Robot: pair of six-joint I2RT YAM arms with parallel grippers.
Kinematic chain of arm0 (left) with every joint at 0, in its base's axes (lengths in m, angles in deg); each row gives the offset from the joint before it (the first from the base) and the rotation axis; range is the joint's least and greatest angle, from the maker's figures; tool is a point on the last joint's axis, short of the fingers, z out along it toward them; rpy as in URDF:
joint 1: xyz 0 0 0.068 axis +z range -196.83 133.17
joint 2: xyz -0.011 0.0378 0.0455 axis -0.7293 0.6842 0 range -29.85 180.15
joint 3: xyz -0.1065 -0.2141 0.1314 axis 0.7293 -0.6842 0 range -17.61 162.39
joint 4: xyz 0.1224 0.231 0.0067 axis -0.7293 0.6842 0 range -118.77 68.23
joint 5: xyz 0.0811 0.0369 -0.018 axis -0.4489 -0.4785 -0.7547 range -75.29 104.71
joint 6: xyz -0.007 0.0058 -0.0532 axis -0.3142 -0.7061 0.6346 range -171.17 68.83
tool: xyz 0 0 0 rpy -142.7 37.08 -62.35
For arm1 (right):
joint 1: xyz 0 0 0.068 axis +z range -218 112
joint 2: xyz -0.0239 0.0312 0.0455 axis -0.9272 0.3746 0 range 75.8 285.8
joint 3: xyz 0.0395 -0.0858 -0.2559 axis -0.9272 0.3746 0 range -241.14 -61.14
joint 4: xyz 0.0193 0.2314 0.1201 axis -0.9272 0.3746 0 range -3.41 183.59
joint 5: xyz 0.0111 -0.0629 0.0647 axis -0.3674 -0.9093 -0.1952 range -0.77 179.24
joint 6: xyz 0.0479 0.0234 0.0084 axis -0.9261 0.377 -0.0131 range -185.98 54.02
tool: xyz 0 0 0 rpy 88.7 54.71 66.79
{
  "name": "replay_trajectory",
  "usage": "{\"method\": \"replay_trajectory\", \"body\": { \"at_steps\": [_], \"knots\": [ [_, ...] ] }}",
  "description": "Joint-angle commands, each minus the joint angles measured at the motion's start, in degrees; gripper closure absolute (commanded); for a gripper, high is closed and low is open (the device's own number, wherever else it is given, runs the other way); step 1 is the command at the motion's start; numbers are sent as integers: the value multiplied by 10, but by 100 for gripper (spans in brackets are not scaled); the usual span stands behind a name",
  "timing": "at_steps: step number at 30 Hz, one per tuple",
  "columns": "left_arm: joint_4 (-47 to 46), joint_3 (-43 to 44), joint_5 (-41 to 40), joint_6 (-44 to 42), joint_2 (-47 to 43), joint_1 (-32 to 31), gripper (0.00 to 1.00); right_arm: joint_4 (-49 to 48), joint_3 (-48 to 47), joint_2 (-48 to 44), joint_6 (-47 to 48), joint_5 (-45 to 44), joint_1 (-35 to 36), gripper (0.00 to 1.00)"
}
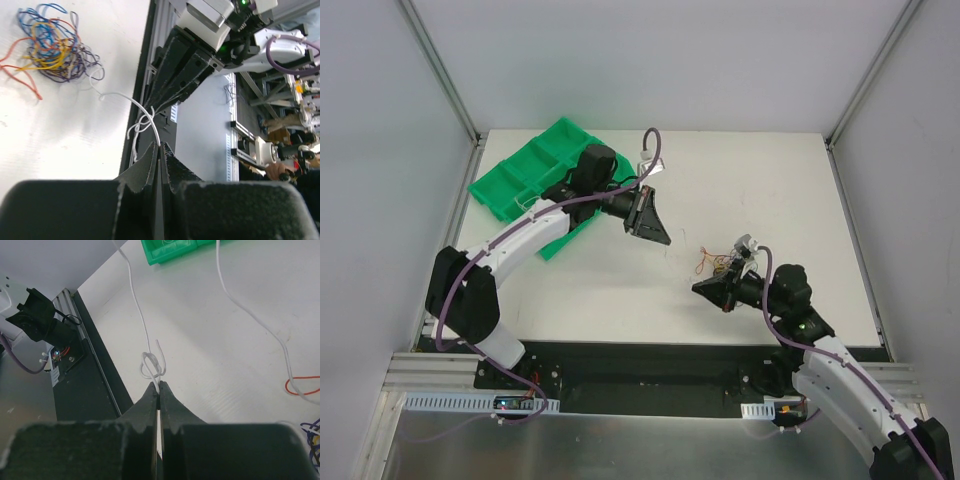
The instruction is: Untangle the cables
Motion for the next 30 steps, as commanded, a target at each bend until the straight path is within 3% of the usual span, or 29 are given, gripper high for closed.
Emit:
{"method": "replay_trajectory", "body": {
  "at_steps": [1, 19, 30],
  "knots": [
    [-23, -3, -8, 7, -27, 29, 100, 11, -3, -7, 4, -15, -1, 100],
    [-31, -7, -11, 12, -37, 52, 100, 27, -12, 12, -22, -67, -2, 100],
    [-56, -20, -4, 32, -46, 59, 100, -143, 90, -29, -220, -195, -1, 99]
  ]
}}
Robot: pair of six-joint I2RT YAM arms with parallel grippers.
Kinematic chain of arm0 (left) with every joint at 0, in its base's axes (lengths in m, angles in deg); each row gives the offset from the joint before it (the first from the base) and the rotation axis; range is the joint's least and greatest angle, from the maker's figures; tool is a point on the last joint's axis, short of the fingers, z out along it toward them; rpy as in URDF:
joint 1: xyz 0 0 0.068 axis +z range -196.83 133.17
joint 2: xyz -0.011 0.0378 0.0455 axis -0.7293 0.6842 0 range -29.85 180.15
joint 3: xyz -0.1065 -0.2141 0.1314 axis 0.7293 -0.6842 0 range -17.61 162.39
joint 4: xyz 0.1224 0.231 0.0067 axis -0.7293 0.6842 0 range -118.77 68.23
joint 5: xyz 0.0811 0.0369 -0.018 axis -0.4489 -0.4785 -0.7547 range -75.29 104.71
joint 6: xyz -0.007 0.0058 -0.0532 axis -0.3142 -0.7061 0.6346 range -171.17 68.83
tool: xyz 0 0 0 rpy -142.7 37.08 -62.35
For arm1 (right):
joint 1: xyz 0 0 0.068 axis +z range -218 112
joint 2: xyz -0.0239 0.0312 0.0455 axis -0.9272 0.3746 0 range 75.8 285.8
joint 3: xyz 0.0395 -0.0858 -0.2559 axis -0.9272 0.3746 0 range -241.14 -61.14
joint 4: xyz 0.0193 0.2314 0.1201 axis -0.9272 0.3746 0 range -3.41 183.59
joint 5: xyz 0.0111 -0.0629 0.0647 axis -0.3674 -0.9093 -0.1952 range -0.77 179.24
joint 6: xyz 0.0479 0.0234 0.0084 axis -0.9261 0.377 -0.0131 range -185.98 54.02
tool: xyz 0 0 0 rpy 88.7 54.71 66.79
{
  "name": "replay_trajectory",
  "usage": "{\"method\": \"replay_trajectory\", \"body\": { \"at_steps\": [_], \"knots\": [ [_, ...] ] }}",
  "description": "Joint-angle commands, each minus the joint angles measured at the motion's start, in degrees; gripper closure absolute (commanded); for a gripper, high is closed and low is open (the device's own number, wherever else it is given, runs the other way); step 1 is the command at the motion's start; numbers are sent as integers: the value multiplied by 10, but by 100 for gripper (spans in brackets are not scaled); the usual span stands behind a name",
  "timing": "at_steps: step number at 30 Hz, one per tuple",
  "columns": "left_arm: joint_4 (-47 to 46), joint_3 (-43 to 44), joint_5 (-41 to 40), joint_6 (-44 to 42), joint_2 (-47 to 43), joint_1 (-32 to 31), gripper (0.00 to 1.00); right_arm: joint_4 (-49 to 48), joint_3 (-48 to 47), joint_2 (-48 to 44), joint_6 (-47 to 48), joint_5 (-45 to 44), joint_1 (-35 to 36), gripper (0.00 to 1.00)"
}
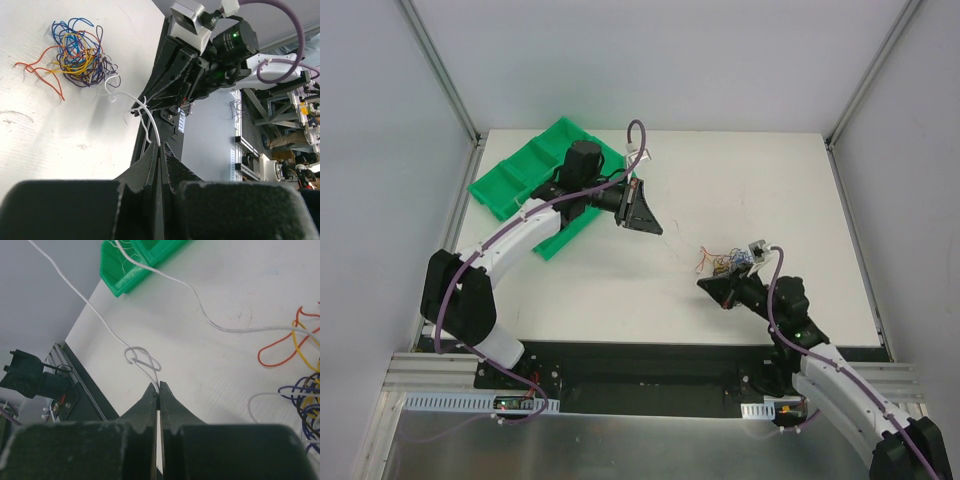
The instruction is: Untangle the cables
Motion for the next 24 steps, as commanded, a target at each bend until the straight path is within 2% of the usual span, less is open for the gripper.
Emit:
{"method": "replay_trajectory", "body": {
  "at_steps": [1, 5, 8, 11, 17, 21, 24],
  "knots": [
    [-45, -7, 10, 12, -34, 9, 100, -83, 32, -24, -104, -79, -2, 97],
    [-57, -12, 12, 22, -36, 11, 100, -82, 80, -71, -186, -166, -2, 95],
    [-65, -15, 19, 33, -34, 11, 100, -86, 116, -109, -235, -212, -2, 98],
    [-84, -20, 27, 46, -30, 11, 100, -32, 95, -121, -193, -210, -2, 96],
    [-116, -28, 40, 70, -29, 11, 100, 62, 19, -100, -78, -178, -1, 76],
    [-153, -38, 49, 102, -25, 11, 100, 92, -27, -52, -19, -144, -1, 66],
    [-164, -43, 52, 112, -24, 11, 100, 78, -42, -25, 21, -98, 2, 57]
  ]
}}
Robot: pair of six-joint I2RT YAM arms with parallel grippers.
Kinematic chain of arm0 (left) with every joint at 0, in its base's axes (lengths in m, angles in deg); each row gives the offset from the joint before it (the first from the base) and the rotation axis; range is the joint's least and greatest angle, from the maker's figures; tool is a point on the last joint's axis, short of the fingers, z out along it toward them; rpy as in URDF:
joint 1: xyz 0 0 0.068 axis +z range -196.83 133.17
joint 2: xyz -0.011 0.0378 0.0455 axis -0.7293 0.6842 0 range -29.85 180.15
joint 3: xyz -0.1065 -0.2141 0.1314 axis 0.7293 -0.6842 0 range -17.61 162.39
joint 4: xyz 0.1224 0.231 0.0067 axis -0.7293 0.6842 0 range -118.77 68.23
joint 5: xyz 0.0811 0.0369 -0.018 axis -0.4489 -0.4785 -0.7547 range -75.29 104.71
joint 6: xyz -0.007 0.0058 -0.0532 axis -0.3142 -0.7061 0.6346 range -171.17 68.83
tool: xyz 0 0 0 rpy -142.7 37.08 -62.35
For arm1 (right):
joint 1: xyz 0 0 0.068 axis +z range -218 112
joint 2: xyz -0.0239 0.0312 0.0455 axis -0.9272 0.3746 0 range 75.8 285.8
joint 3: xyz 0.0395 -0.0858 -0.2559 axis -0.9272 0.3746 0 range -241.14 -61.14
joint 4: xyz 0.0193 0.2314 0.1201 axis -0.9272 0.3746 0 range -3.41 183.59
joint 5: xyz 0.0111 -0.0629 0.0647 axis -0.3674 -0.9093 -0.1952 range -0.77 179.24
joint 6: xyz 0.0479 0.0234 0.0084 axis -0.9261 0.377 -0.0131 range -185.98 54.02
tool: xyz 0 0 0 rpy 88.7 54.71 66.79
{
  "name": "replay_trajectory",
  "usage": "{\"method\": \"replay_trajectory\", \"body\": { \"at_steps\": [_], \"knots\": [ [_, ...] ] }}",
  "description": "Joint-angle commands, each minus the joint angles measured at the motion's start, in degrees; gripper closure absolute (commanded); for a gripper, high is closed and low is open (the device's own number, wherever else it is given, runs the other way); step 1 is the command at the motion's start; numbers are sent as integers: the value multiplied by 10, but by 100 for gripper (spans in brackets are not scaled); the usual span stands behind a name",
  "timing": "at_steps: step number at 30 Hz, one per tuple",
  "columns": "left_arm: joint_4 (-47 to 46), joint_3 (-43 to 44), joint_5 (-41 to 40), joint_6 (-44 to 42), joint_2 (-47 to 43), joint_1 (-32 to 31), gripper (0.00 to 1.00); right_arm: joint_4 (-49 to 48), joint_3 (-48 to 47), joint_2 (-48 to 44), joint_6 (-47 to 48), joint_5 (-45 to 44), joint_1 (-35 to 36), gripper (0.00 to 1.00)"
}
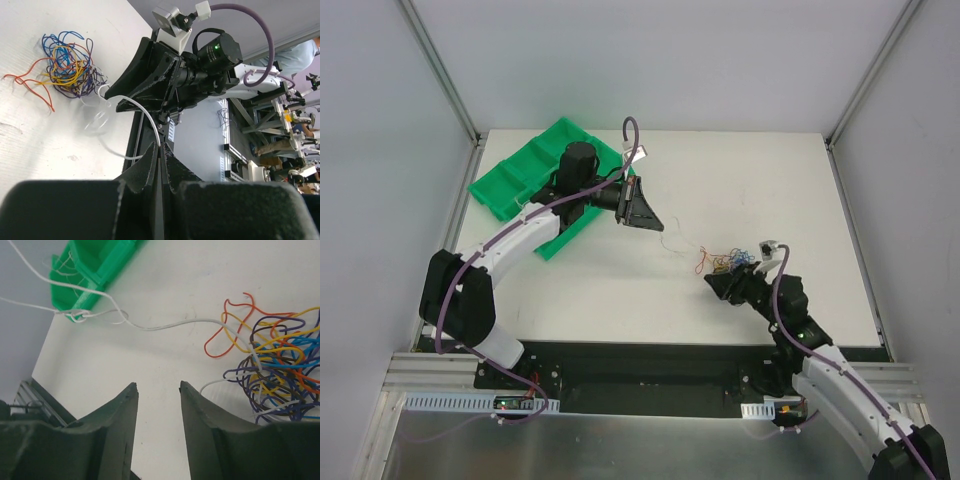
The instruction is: Untangle the cables
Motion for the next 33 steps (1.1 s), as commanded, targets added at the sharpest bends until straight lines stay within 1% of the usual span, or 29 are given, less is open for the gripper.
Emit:
{"method": "replay_trajectory", "body": {
  "at_steps": [1, 3, 5, 8, 10, 12, 14, 17, 20, 23, 26, 33],
  "knots": [
    [-61, -8, 30, 31, -18, 4, 100, -11, -57, 42, 98, 90, 2, 56],
    [-70, -9, 32, 39, -17, 4, 100, -19, -70, 64, 129, 115, 14, 53],
    [-79, -12, 35, 48, -17, 4, 100, -21, -76, 71, 151, 91, 32, 51],
    [-84, -14, 38, 50, -18, 4, 100, -42, -69, 76, 176, 42, 44, 44],
    [-88, -15, 38, 51, -19, 4, 100, -59, -74, 94, 183, 43, 45, 43],
    [-89, -15, 40, 53, -19, 4, 100, -93, -78, 118, 176, 56, 46, 43],
    [-91, -15, 40, 56, -20, 4, 100, -119, -82, 143, 174, 50, 55, 42],
    [-93, -17, 40, 58, -22, 4, 100, -175, -71, 164, 169, 18, 66, 42],
    [-98, -19, 40, 63, -22, 4, 100, -210, -65, 175, 162, -33, 75, 43],
    [-107, -20, 43, 69, -21, 4, 100, -249, -55, 179, 152, -59, 81, 43],
    [-110, -21, 42, 70, -21, 4, 100, -254, -53, 182, 144, -72, 84, 43],
    [-120, -24, 44, 79, -20, 4, 100, -299, -47, 210, 135, -89, 88, 43]
  ]
}}
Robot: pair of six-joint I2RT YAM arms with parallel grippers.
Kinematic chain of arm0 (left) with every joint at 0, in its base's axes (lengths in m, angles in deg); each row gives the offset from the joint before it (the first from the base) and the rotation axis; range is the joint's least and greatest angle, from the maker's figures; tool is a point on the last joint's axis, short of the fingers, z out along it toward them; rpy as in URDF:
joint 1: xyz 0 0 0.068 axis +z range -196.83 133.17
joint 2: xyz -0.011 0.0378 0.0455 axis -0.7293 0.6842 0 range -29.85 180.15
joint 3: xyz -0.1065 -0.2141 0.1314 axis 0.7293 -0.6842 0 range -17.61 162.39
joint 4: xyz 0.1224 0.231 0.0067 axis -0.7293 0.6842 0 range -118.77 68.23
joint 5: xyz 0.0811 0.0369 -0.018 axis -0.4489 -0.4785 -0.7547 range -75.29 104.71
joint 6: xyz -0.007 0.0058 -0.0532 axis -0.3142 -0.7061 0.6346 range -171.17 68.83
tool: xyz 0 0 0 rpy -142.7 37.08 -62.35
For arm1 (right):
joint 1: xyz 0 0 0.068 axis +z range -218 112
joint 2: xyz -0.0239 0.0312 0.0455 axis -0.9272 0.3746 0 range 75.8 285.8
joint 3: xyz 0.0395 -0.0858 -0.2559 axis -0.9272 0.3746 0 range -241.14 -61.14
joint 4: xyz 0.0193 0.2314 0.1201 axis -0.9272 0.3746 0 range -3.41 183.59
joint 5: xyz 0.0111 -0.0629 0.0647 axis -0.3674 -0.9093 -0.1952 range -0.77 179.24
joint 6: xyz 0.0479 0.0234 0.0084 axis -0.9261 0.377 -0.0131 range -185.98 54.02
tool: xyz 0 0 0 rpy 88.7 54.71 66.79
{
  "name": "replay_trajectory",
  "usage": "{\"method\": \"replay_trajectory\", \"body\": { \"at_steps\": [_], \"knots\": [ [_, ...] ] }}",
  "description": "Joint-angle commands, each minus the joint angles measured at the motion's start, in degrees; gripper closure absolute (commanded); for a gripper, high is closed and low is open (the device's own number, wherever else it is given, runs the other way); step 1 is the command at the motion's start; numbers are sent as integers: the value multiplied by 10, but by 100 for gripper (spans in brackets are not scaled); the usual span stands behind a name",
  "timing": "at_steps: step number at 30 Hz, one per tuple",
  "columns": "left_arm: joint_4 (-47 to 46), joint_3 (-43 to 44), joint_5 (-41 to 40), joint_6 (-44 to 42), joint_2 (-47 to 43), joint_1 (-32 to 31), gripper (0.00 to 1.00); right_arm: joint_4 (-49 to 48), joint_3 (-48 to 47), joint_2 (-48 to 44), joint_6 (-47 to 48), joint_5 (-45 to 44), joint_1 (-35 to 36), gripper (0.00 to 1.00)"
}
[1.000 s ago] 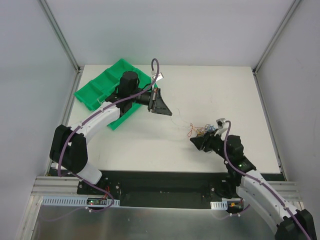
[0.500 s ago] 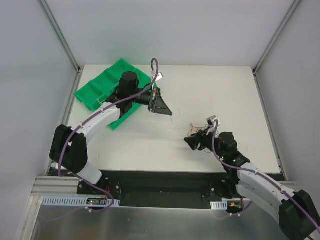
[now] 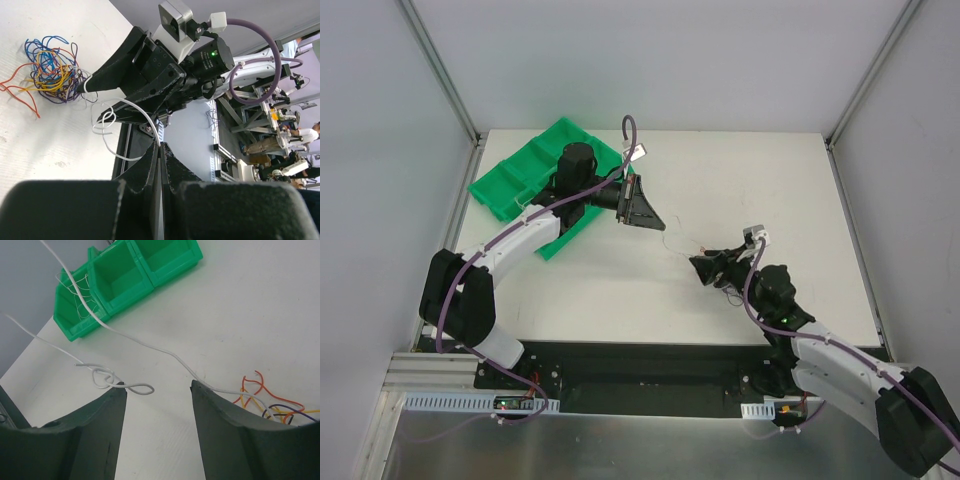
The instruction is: Untangle the cables
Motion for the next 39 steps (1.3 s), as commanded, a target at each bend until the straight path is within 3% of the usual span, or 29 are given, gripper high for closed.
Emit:
{"method": "replay_trajectory", "body": {
  "at_steps": [1, 15, 25, 27, 32, 34, 39],
  "knots": [
    [-41, -6, 20, 10, -20, 4, 100, -79, 4, 20, -9, -24, 5, 43],
    [-75, -15, 24, 35, -24, 4, 100, -231, 0, 141, -15, -75, 30, 46],
    [-98, -22, 27, 52, -25, 3, 100, -393, -7, 247, 24, -134, 77, 48],
    [-104, -23, 26, 55, -25, 3, 100, -400, -10, 254, 28, -144, 84, 52],
    [-118, -27, 27, 67, -25, 3, 100, -426, -20, 267, 9, -177, 93, 77],
    [-123, -28, 28, 70, -25, 3, 100, -430, -27, 273, -1, -196, 103, 83],
    [-136, -31, 25, 71, -33, 4, 100, -376, -34, 263, -55, -309, 133, 97]
  ]
}}
